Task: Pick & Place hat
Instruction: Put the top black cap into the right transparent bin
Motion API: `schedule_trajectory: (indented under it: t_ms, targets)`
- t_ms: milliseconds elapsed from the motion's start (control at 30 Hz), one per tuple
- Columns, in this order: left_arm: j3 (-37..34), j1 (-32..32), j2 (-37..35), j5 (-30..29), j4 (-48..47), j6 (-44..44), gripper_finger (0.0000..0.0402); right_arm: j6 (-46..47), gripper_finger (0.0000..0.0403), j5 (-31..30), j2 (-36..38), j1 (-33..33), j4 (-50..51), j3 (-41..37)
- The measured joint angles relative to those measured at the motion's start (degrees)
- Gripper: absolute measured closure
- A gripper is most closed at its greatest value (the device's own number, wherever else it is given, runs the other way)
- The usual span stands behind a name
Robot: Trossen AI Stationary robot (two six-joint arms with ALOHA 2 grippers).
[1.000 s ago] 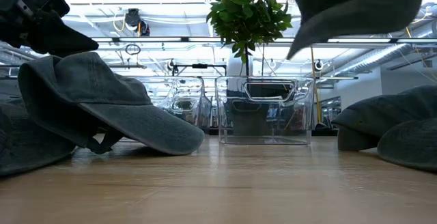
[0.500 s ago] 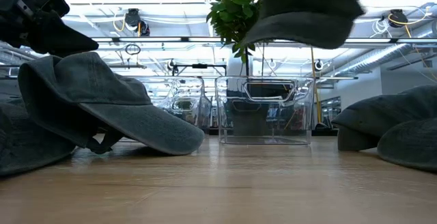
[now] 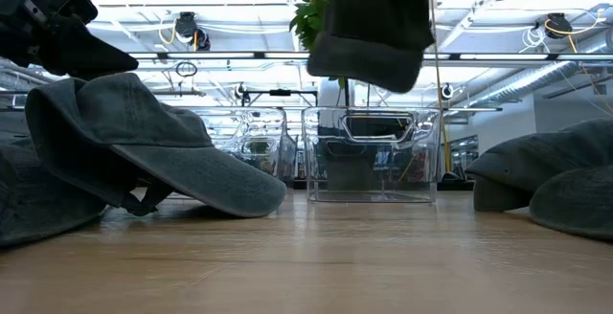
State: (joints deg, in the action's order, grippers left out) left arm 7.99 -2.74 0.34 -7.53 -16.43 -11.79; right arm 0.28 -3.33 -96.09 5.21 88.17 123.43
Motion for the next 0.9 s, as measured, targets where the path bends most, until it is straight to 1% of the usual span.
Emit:
schedule_trajectory:
  t_ms: [67,100,200,267,500,800,900]
  targets:
    - [0.00,0.00,0.02,0.00,0.00,0.00,0.0366,-1.54,0.0403,-0.30,-0.83,0.48,0.73,0.25]
    - [0.00,0.00,0.02,0.00,0.00,0.00,0.0366,-2.25,0.0403,-1.51,-1.11,0.60,1.13,0.25]
    - [0.00,-0.02,0.02,0.00,0.00,0.00,0.0366,-3.98,0.0403,-7.70,-1.99,0.80,2.00,0.27]
    - [0.00,0.00,0.02,0.00,0.00,0.00,0.0366,-5.01,0.0403,-10.16,-2.36,0.84,1.81,0.27]
    - [0.00,0.00,0.01,0.00,0.00,0.00,0.0366,-7.05,0.0403,-10.57,-4.83,0.96,1.67,0.31]
    - [0.00,-0.01,0.02,0.00,0.00,0.00,0.0366,-8.29,0.0403,-16.04,-8.06,1.97,-0.85,-1.04]
    - [0.00,0.00,0.00,0.00,0.00,0.00,0.0366,-9.18,0.0403,-16.35,-9.82,2.33,-1.53,-1.07]
